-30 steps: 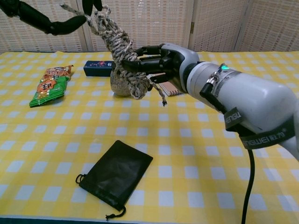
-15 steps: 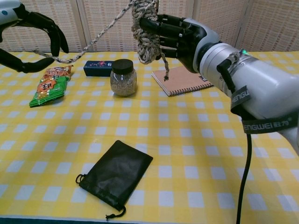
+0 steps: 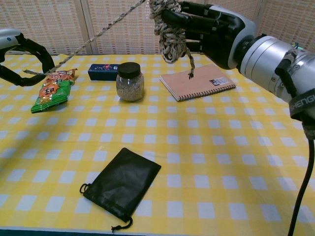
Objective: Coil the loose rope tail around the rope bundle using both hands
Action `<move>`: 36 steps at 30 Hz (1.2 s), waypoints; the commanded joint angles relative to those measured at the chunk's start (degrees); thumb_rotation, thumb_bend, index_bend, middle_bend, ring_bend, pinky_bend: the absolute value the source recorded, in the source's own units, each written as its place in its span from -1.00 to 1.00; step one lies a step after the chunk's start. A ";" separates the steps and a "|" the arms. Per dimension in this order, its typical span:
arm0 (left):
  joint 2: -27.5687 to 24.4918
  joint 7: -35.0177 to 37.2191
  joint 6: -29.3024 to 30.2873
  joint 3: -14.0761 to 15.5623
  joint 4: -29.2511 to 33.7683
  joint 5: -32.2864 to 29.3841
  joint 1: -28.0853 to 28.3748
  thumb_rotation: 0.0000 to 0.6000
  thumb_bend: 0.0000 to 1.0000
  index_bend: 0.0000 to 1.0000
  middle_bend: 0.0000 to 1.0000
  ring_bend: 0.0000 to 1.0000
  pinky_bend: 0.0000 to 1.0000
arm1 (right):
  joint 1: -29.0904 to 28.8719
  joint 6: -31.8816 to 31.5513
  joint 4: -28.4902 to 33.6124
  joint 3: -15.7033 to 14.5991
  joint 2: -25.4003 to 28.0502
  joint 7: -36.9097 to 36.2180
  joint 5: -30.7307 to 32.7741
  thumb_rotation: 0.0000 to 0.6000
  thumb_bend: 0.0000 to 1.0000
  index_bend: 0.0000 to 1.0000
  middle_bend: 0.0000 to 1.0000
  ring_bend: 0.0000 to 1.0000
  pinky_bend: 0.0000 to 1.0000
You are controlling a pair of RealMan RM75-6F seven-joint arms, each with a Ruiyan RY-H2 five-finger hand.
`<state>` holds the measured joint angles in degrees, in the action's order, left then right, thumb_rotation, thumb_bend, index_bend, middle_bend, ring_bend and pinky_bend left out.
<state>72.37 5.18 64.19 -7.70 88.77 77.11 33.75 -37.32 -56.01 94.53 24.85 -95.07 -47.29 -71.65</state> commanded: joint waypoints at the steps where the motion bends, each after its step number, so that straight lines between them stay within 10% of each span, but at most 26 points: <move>1: 0.37 0.51 -0.99 -0.56 -1.02 -0.96 0.31 1.00 0.06 0.36 -0.18 -0.40 -0.79 | 0.74 -0.36 0.27 -1.32 1.35 -1.41 -2.50 1.00 0.28 0.78 0.44 0.53 0.39; 19: -1.97 -8.97 -6.15 -2.52 -0.05 1.71 6.31 1.00 0.06 0.35 -0.22 -0.46 -0.80 | -2.57 3.04 3.65 -8.33 9.41 15.25 -10.45 1.00 0.28 0.78 0.44 0.54 0.39; 36: -0.69 -21.01 -3.09 -5.88 4.87 2.69 10.77 1.00 0.05 0.29 -0.33 -0.55 -0.82 | -7.75 8.30 5.07 -9.56 7.59 29.70 -2.15 1.00 0.28 0.78 0.44 0.54 0.39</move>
<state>71.43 -15.62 60.78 -13.45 93.34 79.51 44.38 -44.24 -48.56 99.86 15.11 -86.79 -18.87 -75.24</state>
